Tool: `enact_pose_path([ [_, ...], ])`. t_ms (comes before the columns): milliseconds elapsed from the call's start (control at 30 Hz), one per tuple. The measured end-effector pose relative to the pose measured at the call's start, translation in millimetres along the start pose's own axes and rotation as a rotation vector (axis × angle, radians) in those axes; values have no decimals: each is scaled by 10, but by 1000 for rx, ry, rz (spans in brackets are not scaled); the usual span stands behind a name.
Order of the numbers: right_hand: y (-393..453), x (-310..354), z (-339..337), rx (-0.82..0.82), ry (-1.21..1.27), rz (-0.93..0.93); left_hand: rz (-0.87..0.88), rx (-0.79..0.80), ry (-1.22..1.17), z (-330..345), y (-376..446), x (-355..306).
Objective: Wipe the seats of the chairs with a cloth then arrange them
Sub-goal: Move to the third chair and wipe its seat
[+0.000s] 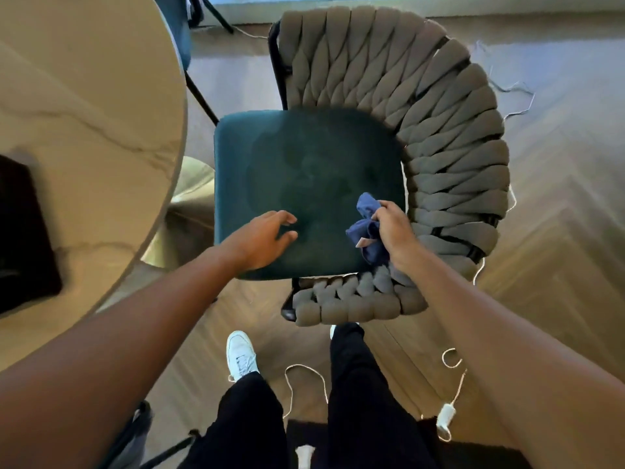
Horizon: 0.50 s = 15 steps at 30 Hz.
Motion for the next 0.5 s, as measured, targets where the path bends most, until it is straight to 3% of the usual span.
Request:
enact_pose_path([
  [233,841,311,-180,-59,-169,-122,-75,-99,-68,217,725,-5],
  [400,1250,310,-166,-263,-312,-312,-71,-54,-32,366,1130,88],
  [500,1595,161,-87,-386,-604,-321,-44,-71,5,421,1353,167],
])
Point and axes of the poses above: each hand's wrist, its own y-axis towards the middle knuckle, its own z-axis out of the palm, x = y × z, the point moved 3 cm from there along y, towards the middle knuckle, and after that the axes turned 13 degrees about z, right-handed, at the moved point
